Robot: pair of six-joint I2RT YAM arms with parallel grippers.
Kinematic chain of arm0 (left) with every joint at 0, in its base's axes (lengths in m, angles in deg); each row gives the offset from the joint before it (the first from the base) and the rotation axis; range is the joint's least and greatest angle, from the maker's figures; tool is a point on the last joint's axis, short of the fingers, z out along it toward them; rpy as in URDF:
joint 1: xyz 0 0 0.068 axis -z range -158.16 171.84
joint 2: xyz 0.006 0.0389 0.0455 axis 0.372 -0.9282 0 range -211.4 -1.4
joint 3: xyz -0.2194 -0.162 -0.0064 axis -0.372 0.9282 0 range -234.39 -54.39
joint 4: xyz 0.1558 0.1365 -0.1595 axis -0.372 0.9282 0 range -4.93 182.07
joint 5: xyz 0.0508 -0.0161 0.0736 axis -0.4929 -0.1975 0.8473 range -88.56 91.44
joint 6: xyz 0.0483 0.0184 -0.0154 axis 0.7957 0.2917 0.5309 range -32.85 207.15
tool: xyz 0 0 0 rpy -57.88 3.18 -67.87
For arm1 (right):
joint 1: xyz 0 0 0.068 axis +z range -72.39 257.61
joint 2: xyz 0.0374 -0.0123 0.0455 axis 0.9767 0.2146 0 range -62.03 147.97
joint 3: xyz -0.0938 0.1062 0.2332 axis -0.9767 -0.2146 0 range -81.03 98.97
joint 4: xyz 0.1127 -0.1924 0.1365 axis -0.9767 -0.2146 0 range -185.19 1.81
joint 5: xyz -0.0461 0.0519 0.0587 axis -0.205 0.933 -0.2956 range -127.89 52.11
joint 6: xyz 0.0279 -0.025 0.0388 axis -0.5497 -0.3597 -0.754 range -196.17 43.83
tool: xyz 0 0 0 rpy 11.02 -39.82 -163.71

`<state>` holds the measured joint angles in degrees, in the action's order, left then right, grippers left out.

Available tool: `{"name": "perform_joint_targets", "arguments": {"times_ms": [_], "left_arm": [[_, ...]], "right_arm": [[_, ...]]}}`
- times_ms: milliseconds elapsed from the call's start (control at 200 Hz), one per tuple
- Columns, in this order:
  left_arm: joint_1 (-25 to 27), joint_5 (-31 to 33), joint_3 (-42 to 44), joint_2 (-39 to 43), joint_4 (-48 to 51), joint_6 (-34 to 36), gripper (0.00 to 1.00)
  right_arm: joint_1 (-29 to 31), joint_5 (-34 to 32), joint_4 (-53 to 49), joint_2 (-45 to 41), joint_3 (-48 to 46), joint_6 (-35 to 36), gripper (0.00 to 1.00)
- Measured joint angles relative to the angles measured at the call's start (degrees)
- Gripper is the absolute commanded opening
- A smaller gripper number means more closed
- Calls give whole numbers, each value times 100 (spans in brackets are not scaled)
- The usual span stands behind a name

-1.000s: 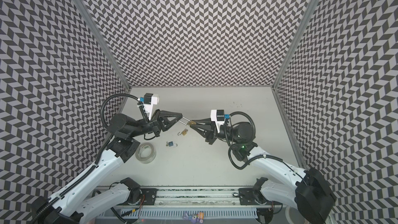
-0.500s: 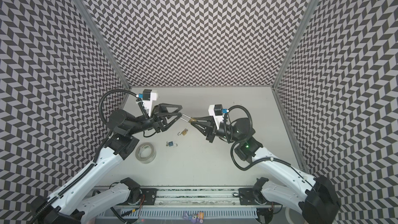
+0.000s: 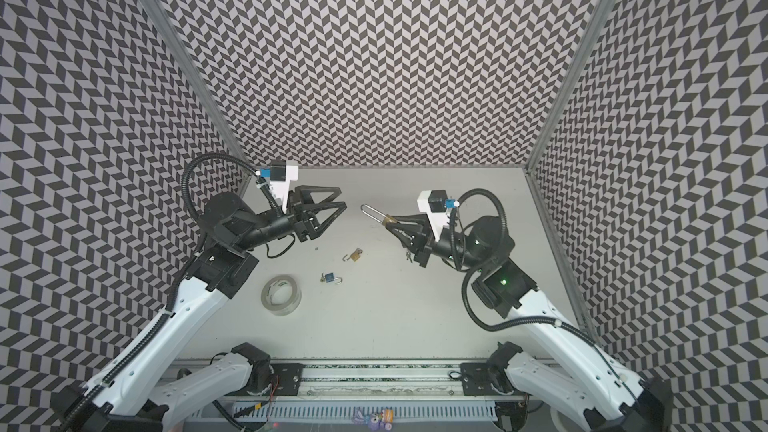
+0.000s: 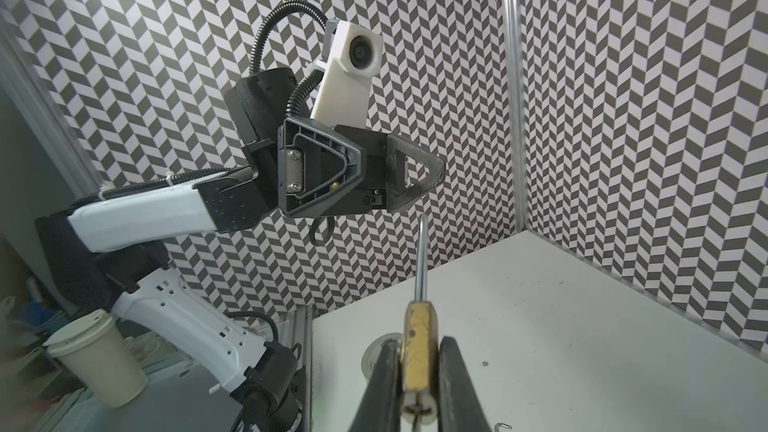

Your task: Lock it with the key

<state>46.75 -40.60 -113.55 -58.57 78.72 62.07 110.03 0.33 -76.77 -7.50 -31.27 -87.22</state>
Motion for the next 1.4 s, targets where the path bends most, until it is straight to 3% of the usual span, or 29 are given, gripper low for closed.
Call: {"name": "perform_joint_targets", "arguments": {"times_ms": [225,541,976,1397], "left_arm": [[-20,-219,0,0,341,297,69],[125,-529,0,-72,614,560,73],[776,-844,11,-216,693,813,49],[946,-837,11,-304,774,1025,16]], "right_arm": [[-780,1692,-125,651,175,-343,0],[-782,2420,-186,549,186,-332,0],[-778,2940,214,555,205,-525,0],[-748,3104,286,595,205,-616,0]]}}
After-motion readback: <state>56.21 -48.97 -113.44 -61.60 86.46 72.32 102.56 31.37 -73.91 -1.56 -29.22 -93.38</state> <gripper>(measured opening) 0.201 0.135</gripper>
